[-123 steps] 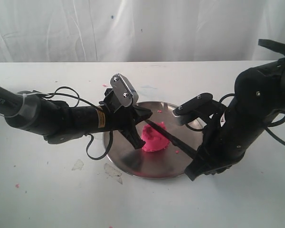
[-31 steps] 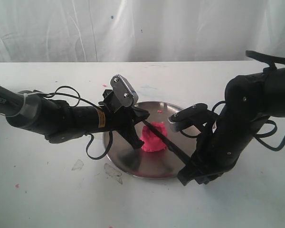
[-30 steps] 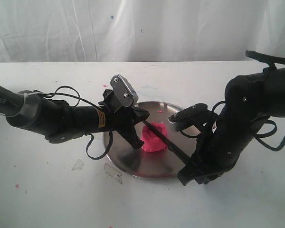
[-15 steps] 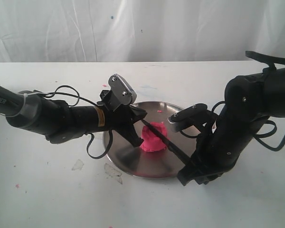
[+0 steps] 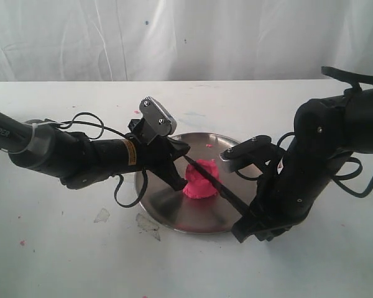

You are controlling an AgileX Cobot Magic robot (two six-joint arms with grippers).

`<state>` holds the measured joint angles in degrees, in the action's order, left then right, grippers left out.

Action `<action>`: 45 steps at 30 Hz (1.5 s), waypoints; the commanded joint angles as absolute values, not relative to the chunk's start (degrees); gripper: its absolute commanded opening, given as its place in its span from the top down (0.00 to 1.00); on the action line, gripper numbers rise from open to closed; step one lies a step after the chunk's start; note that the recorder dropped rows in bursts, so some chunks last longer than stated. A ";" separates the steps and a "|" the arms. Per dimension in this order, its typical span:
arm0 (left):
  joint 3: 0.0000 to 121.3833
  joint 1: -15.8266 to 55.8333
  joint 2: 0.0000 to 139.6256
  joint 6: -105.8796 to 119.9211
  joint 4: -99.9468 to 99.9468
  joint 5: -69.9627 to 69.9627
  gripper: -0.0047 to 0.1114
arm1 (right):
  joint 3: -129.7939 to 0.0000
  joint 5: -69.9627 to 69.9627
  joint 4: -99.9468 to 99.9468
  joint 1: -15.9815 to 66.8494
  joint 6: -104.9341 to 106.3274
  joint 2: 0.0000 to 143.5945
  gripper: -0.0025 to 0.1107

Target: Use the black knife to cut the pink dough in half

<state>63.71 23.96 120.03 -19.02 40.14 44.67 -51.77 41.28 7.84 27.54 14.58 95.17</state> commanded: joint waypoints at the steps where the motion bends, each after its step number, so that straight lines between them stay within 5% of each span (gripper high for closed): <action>1: 63.41 24.15 121.93 -19.24 40.91 46.04 0.96 | -51.95 40.61 8.05 27.50 15.04 95.13 0.98; 45: 63.41 24.15 122.35 -19.07 41.51 44.54 0.96 | -51.95 37.39 8.31 27.50 15.04 96.35 0.98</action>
